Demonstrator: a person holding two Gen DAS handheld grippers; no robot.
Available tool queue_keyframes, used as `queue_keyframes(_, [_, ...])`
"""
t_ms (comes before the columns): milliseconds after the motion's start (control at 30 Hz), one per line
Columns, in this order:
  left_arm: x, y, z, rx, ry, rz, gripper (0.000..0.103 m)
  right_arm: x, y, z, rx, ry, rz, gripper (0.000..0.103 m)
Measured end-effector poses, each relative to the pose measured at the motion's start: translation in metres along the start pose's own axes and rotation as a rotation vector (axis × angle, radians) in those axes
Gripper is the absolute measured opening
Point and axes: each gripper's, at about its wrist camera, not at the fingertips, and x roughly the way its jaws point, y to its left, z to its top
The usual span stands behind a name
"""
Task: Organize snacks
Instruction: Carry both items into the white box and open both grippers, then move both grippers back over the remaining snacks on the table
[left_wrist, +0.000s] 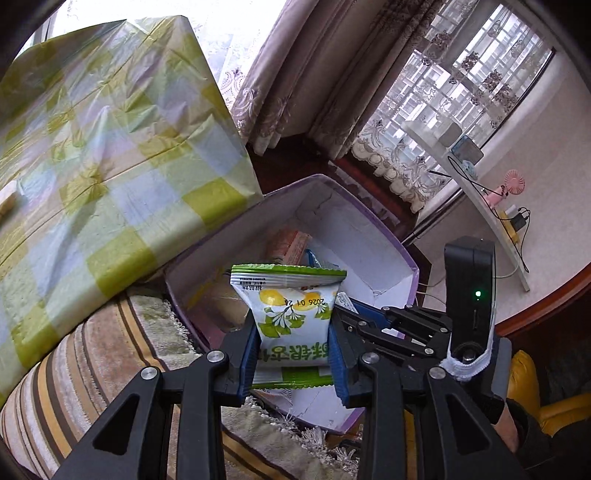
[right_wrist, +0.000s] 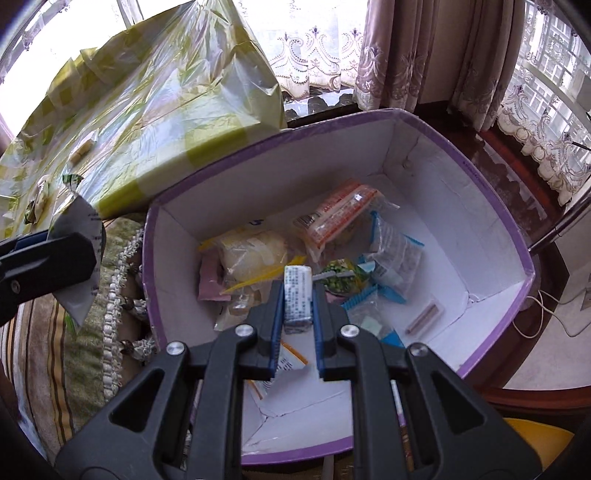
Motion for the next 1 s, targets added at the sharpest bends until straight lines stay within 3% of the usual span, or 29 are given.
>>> queue_keyframes(200, [0.013,-0.008,0.005,0.011,0.034,-0.058,0.037,-0.002,-0.001,0.0,0.008,-0.003,-0.004,0.019])
queue_keyframes(233, [0.015,-0.008,0.006,0.007,0.041,-0.061,0.038,-0.002,0.0,0.0,0.006,-0.004,-0.006,0.023])
queue_keyframes(333, [0.013,-0.003,0.006,-0.019,0.033,-0.06,0.048,-0.004,0.003,0.001,0.001,-0.011,-0.019,0.056])
queue_keyframes(367, [0.012,-0.002,0.006,-0.028,0.027,-0.061,0.049,-0.005,0.003,0.001,0.002,-0.017,-0.021,0.061])
queue_keyframes(500, [0.007,0.001,0.005,-0.035,0.007,-0.045,0.049,-0.007,0.003,0.005,0.005,-0.023,-0.031,0.062])
queue_keyframes(667, [0.0,0.005,0.005,-0.037,-0.022,-0.016,0.049,-0.009,0.002,0.008,0.005,-0.027,-0.061,0.071])
queue_keyframes(1000, [-0.017,0.02,0.008,-0.054,-0.093,0.035,0.049,-0.015,0.01,0.016,-0.004,-0.05,-0.065,0.072])
